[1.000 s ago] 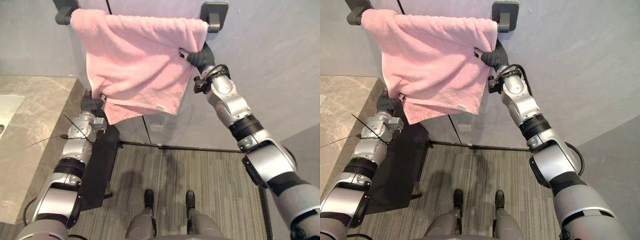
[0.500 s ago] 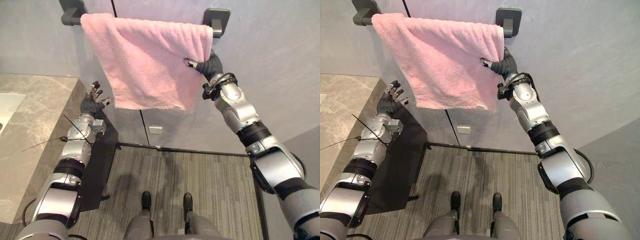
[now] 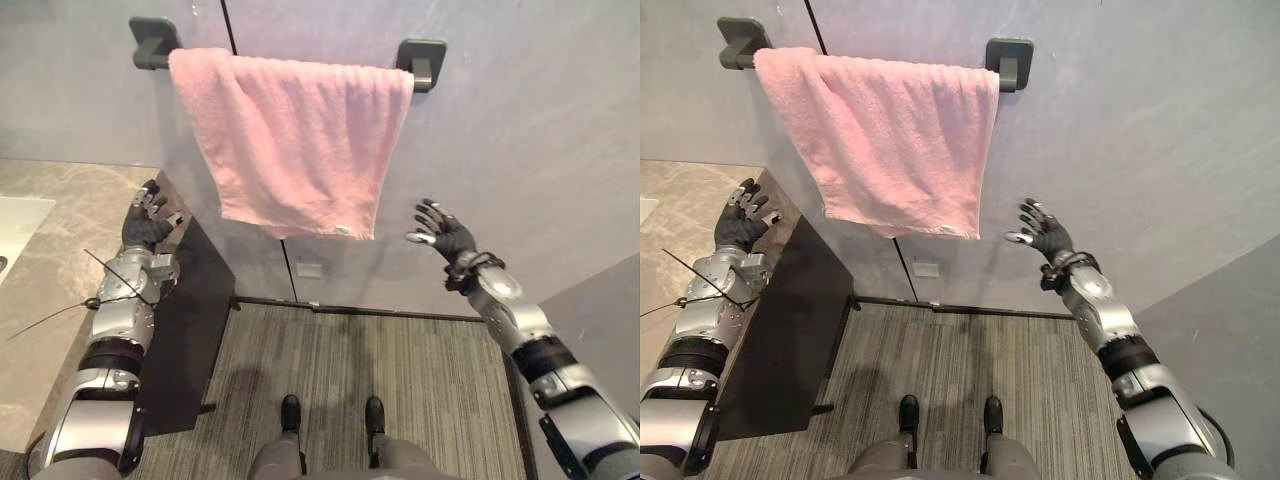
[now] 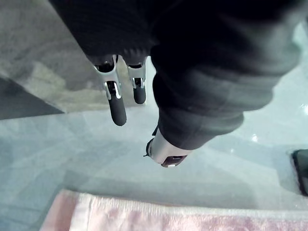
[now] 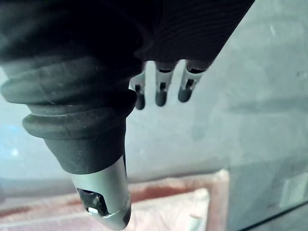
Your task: Organize washtable
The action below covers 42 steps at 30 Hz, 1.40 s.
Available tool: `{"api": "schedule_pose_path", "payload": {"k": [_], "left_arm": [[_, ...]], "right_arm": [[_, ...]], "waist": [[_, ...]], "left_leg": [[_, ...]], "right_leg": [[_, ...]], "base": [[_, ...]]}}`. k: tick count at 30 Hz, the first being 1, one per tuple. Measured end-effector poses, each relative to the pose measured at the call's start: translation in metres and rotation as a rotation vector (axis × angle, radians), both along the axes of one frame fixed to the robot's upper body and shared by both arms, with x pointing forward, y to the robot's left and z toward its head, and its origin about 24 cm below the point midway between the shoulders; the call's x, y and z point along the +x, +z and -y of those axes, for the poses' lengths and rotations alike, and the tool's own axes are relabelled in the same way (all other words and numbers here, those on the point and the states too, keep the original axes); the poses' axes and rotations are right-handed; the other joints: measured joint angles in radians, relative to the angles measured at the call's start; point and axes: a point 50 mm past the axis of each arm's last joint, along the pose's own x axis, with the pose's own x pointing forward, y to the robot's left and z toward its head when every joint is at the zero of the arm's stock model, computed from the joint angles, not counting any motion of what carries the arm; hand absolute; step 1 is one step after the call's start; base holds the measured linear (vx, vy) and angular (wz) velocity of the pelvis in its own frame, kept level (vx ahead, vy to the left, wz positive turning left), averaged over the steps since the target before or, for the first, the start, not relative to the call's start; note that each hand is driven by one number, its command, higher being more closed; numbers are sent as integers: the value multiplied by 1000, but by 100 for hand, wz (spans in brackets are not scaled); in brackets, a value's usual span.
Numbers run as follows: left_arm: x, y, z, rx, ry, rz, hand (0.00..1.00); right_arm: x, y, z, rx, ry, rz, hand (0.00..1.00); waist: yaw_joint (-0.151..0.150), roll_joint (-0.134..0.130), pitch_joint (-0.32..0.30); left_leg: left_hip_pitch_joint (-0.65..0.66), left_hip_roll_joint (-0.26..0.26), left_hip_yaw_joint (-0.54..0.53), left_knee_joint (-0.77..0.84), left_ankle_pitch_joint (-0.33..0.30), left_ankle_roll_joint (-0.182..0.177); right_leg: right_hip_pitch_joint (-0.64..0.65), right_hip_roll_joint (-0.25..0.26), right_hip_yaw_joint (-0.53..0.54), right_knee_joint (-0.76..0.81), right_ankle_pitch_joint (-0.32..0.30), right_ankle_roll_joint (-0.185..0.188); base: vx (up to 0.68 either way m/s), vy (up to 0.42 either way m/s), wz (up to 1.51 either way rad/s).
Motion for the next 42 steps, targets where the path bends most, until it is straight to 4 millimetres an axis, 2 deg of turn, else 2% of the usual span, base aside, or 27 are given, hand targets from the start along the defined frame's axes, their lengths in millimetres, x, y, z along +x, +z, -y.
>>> {"api": "schedule_pose_path", "payload": {"k": [1,2,4,6,7,9,11,12,13,16,18,24,27,28,30,31,32,33,34,36,42], "left_arm": [[-3,3,-4,-1,14,13,0],[-8,12,-12,-7,53,57,0],[-12,27,-16,-5,83,129,0],[-14,47,-14,18,89,210,0],[-15,59,-12,35,80,256,0],[-18,81,0,67,47,358,0],[-26,105,22,116,-40,492,0],[-30,110,34,131,-87,535,0],[-30,111,39,132,-104,548,0],[-25,105,68,119,-226,556,0],[-21,96,100,132,-391,520,0],[-15,60,151,115,-683,359,0],[-13,40,161,102,-745,268,0],[-12,35,163,101,-753,241,0],[-10,23,167,105,-778,182,0],[-9,20,169,106,-788,165,0],[-8,19,169,108,-792,156,0],[-5,18,169,106,-792,143,0],[-2,13,170,109,-797,106,0],[4,19,169,114,-793,115,0],[34,54,163,163,-726,177,0]], "right_arm": [[-3,5,8,13,-31,25,0],[-10,21,30,32,-139,101,0],[-20,43,56,55,-282,209,0],[-31,67,72,54,-396,333,0],[-35,79,73,51,-420,392,0],[-43,99,64,24,-414,502,0],[-55,119,43,10,-342,629,0],[-59,123,30,9,-285,669,0],[-60,124,24,9,-262,678,0],[-57,116,-8,21,-102,665,0],[-53,105,-39,8,68,622,0],[-46,78,-102,-33,414,492,0],[-39,71,-124,-95,541,443,0],[-37,70,-128,-112,568,432,0],[-34,68,-134,-142,603,409,0],[-32,67,-138,-152,619,398,0],[-29,65,-141,-159,630,387,0],[-24,65,-144,-176,638,376,0],[-16,67,-148,-191,639,366,0],[-11,72,-153,-188,639,377,0],[15,93,-166,-220,600,402,0]], "waist": [[-3,0,-4],[-7,-1,-10],[-10,-2,-12],[-10,-5,-26],[-12,-5,-35],[-17,-5,-41],[-22,-1,-54],[-22,4,-65],[-21,6,-66],[-21,17,-87],[-19,23,-91],[-6,22,-91],[-6,13,-97],[-1,8,-99],[14,20,-106],[7,25,-106],[1,7,-109],[5,-14,-105],[27,5,-102],[21,10,-97],[31,26,-45]], "left_leg": [[0,0,0,0,0,0],[4,0,0,0,-1,0],[16,-1,-2,0,-2,2],[21,0,-3,0,-4,3],[21,0,-4,0,-4,4],[32,-3,-3,-1,-4,4],[34,-2,-3,-1,-4,4],[35,-2,-3,-1,-4,4],[40,-2,-3,-1,-4,4],[50,-2,-8,-1,-5,6],[45,-3,-16,-1,-5,6],[25,-2,-29,-1,-5,5],[14,-7,-21,-1,-21,-17],[11,-17,-16,7,-8,-2],[-12,-6,-17,-1,-10,0],[-36,10,-24,-1,-13,-5],[-41,5,-21,-1,-25,-24],[-57,-10,-13,25,-17,-14],[-60,0,-13,41,-1,6],[-68,-6,-14,1,3,11],[-119,-5,-18,1,21,3]], "right_leg": [[0,-1,0,0,0,0],[4,-3,1,0,-1,1],[20,-4,4,-2,-6,-1],[26,-4,5,-3,-6,-1],[27,-3,6,-4,-7,-1],[37,-2,6,-3,-7,0],[39,-2,6,-2,-8,1],[41,-2,6,-1,-9,2],[45,-2,6,-1,-10,4],[59,-1,7,0,-16,11],[61,0,7,0,-19,15],[54,3,6,-6,-19,15],[48,-4,26,-19,-19,14],[39,-10,31,-22,-20,14],[33,-1,45,-30,-18,20],[1,29,57,60,-23,0],[-2,26,60,76,-63,-26],[-6,9,59,54,-70,-23],[-11,18,60,47,-62,-19],[-30,13,57,47,-58,-14],[-78,16,55,50,-50,-11]], "base": [[0,0,0],[0,0,0],[-1,-3,2],[-3,-7,2],[0,0,0],[0,0,0],[0,0,0],[0,0,0],[1,-20,4],[-10,-17,9],[-27,-25,14],[-39,-37,10],[-28,-41,2],[-5,-11,-17],[-44,-34,-10],[-58,-66,32],[-18,-55,40],[85,-47,13],[75,-41,4],[24,-16,16],[3,-34,4]]}}
